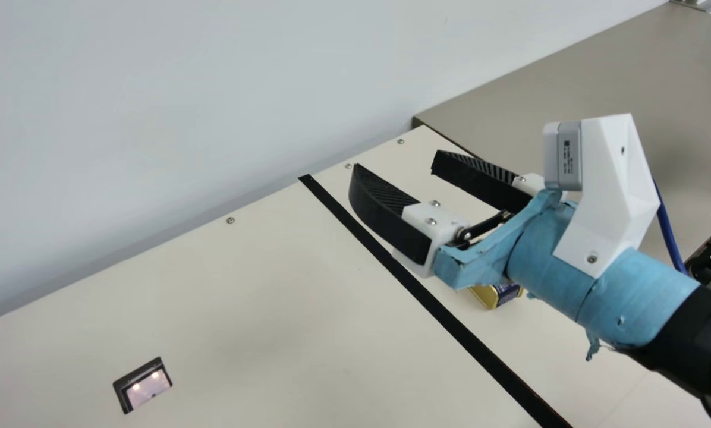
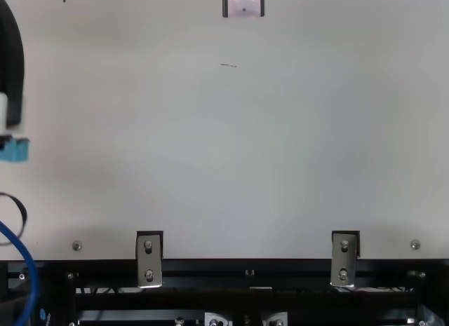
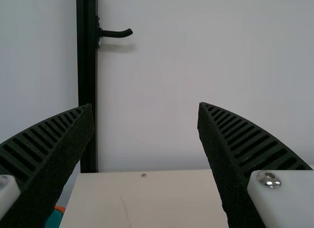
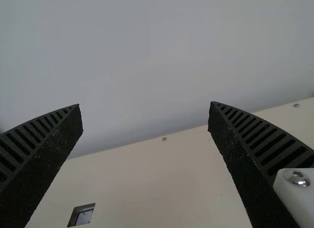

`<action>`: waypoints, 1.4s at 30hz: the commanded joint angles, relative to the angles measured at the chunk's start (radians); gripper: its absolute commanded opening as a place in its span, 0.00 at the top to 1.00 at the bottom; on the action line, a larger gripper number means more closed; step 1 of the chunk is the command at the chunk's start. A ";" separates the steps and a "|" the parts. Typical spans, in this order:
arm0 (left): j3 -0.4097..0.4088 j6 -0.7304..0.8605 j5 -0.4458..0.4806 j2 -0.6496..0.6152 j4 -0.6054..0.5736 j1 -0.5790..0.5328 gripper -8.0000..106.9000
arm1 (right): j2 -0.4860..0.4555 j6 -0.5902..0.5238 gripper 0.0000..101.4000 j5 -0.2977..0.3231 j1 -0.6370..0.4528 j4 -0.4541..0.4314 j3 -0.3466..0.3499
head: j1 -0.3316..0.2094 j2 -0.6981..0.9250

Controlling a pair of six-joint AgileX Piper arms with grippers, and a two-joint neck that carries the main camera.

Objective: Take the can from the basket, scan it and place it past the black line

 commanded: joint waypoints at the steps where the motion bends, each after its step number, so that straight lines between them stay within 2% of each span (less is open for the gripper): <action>1: 0.065 0.018 -0.011 -0.014 -0.013 -0.007 0.15 | 0.000 0.000 0.00 0.000 0.000 0.000 0.000 | -0.037 -0.030; 4: 0.140 0.041 -0.026 -0.036 -0.023 -0.015 0.15 | 0.000 0.000 0.00 0.000 0.000 0.000 0.000 | -0.037 -0.030; 5: 0.086 0.035 -0.019 -0.033 -0.022 -0.015 0.15 | 0.000 0.000 0.00 0.000 0.000 0.000 0.000 | -0.037 -0.030; 10: 0.139 0.042 -0.022 -0.036 -0.022 -0.015 0.15 | 0.000 0.000 0.00 0.000 0.000 0.000 0.000 | -0.037 0.032; 20: 0.139 0.042 -0.024 -0.036 -0.022 -0.015 0.15 | 0.000 0.000 0.00 0.000 0.000 0.000 0.000 | -0.037 0.413; 28: 0.139 0.042 -0.024 -0.036 -0.022 -0.015 0.15 | 0.000 0.000 0.00 0.000 0.000 0.000 0.000 | -0.037 0.633; 42: 0.139 0.042 -0.024 -0.036 -0.022 -0.015 0.15 | 0.000 0.000 0.00 0.000 0.000 0.000 0.000 | -0.037 0.659</action>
